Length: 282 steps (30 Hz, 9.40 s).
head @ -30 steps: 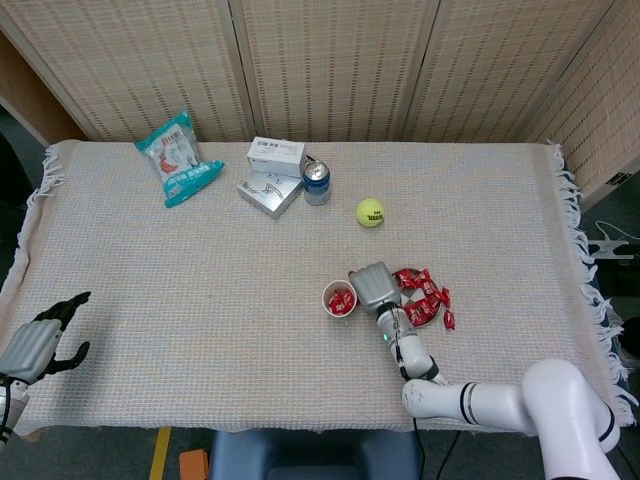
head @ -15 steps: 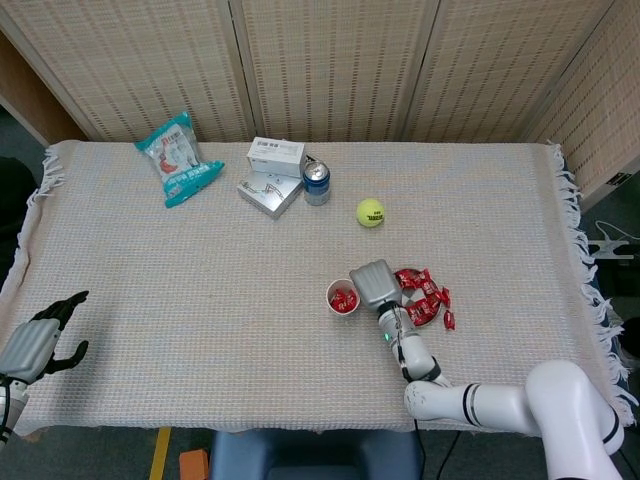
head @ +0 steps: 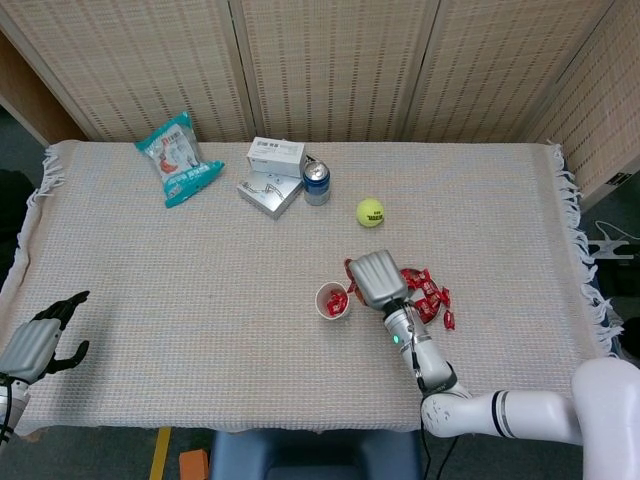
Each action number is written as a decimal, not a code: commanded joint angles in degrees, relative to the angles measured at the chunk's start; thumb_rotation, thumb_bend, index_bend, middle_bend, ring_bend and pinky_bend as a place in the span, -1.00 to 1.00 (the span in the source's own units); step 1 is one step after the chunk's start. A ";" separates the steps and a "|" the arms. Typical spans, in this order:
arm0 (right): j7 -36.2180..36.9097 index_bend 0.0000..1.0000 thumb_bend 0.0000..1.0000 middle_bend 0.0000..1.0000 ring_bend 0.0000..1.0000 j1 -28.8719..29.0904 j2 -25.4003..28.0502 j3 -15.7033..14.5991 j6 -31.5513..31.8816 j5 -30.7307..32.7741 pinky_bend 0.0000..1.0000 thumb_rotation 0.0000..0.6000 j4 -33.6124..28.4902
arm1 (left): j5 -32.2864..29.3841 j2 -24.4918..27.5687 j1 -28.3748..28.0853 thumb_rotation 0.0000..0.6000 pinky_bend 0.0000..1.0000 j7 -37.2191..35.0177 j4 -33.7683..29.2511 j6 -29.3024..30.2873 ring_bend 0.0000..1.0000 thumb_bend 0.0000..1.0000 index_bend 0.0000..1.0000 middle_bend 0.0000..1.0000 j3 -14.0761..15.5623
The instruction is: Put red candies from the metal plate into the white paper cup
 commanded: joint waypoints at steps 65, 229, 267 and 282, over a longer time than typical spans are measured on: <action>1.14 0.03 -0.56 0.70 0.57 -13.31 -0.25 -12.97 -2.26 -13.54 1.00 1.00 6.30 | -1.03 -0.85 -0.12 1.00 -0.59 2.61 -0.06 0.04 -0.78 -0.11 -1.00 -0.79 -0.40; 0.84 -0.58 -0.63 0.71 0.58 -2.97 4.56 -1.53 1.69 1.10 1.00 1.00 -6.26 | 3.38 -1.94 0.16 1.00 -0.51 -4.80 3.69 4.12 -0.72 -0.22 -1.00 -0.90 -0.12; 10.61 -0.20 -0.63 0.71 0.54 -15.02 10.58 -12.69 -7.46 -2.11 1.00 1.00 5.43 | 2.14 -2.88 -0.98 1.00 -0.51 -0.35 3.10 1.45 -0.72 -0.17 -1.00 -0.88 0.12; 12.27 0.07 -0.64 0.71 0.56 -15.91 9.19 -11.31 -8.07 -3.49 1.00 1.00 7.65 | 2.21 -2.88 -0.99 1.00 -0.51 -0.61 3.20 1.41 -0.72 -0.16 -1.00 -0.86 0.17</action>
